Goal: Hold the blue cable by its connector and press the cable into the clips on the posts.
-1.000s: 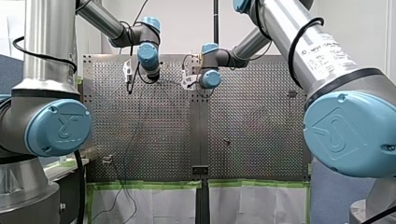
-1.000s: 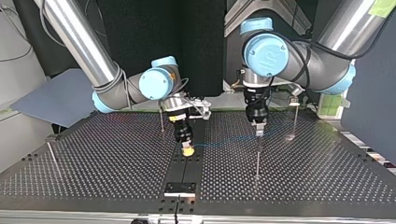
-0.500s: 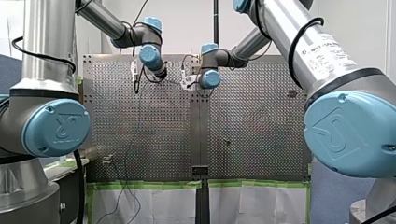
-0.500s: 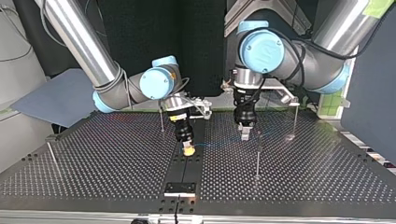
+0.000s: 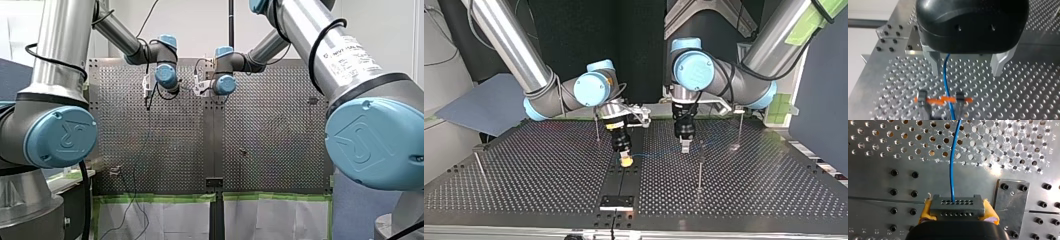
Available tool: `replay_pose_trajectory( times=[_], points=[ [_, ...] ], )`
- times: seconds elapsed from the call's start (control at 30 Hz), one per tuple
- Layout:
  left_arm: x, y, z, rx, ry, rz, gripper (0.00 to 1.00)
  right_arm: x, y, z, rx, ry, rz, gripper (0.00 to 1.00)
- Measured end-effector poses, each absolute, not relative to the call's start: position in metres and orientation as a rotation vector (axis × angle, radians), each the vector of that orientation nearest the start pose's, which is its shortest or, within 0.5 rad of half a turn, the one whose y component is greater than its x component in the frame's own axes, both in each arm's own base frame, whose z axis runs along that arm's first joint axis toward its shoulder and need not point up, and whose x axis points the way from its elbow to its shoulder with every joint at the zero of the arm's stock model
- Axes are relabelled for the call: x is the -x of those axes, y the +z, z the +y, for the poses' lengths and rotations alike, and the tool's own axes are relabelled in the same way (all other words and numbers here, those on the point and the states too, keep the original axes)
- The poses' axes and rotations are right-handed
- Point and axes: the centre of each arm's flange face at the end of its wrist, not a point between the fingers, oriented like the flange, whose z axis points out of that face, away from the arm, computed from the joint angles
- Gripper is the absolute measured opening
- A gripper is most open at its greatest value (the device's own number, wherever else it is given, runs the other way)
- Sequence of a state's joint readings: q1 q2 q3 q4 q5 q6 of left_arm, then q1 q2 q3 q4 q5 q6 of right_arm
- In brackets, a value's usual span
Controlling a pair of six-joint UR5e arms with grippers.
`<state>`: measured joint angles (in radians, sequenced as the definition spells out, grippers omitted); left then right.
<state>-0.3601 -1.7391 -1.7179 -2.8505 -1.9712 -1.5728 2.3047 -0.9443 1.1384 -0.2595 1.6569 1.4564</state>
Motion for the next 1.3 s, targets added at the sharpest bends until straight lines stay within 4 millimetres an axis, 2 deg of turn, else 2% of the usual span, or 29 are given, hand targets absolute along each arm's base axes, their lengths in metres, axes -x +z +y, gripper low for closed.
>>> replay_pose_trajectory(
  times=[0.53,0.67,1.13,1.2,1.23,1.27,1.3],
  points=[
    [-0.497,0.369,-0.281,0.052,0.046,1.568,1.0,-0.588,0.338,-0.466,-1.619,1.634,-0.698,0.0],
    [-0.506,0.378,-0.282,0.069,0.048,1.544,1.0,-0.587,0.338,-0.466,-1.617,1.633,-0.699,0.0],
    [-0.513,0.387,-0.279,0.093,0.068,1.506,1.0,-0.587,0.337,-0.467,-1.619,1.632,-0.7,0.0],
    [-0.514,0.388,-0.279,0.092,0.072,1.5,0.98,-0.587,0.336,-0.468,-1.619,1.631,-0.701,0.0],
    [-0.514,0.389,-0.279,0.093,0.077,1.497,0.77,-0.586,0.336,-0.468,-1.619,1.631,-0.702,0.0],
    [-0.514,0.389,-0.278,0.094,0.083,1.495,0.63,-0.586,0.336,-0.468,-1.62,1.63,-0.702,0.0],
    [-0.515,0.389,-0.278,0.096,0.09,1.492,0.63,-0.586,0.336,-0.468,-1.62,1.63,-0.702,0.0]
  ],
)
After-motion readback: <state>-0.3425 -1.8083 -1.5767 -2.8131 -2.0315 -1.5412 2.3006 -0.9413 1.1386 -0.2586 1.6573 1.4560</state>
